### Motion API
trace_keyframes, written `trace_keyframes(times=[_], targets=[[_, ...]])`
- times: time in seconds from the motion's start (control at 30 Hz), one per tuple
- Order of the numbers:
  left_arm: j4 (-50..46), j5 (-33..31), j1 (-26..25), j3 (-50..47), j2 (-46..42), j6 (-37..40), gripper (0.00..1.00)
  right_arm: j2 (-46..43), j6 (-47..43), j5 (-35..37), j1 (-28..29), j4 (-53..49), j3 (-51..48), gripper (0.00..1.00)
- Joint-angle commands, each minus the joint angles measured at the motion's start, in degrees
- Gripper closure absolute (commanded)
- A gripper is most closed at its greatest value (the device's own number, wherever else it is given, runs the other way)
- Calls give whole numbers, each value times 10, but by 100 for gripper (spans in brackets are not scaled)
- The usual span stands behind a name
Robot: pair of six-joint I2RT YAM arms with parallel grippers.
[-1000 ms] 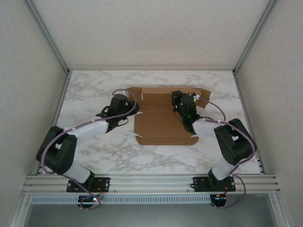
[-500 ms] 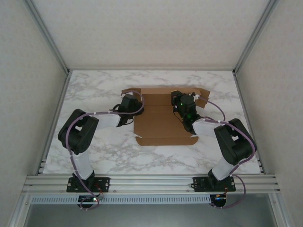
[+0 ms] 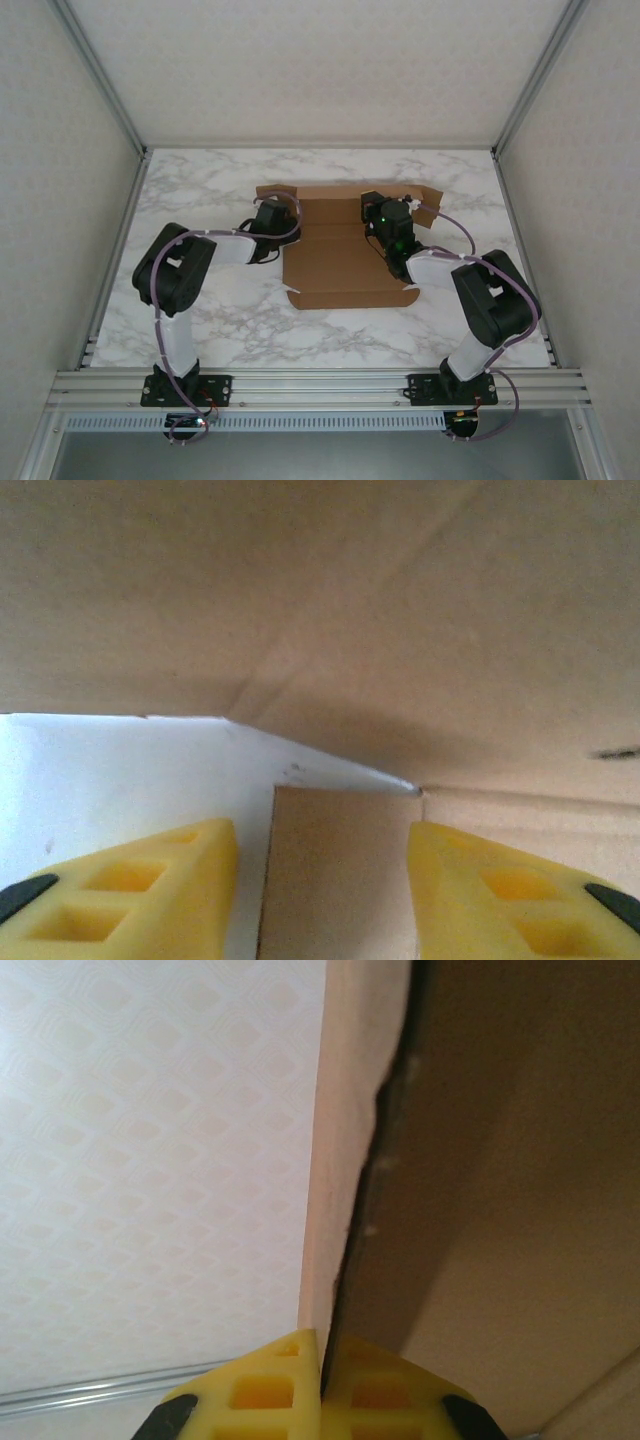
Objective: Fold the paper box
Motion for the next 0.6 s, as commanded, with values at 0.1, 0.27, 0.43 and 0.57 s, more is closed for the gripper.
trace_keyframes(times=[0.1,0.27,0.43,0.57], targets=[[30,101,3,7,15,-27,51,13,-8,-16,1,-48,1,100],[50,133,3,-3,-12,-41,53,11,-6,-14,1,-48,-3,100],[56,137,-3,-17,-42,-49,54,8,-8,-13,1,-52,-3,100],[55,145,-12,-12,-50,-49,54,13,-6,-19,2,-50,-1,100]])
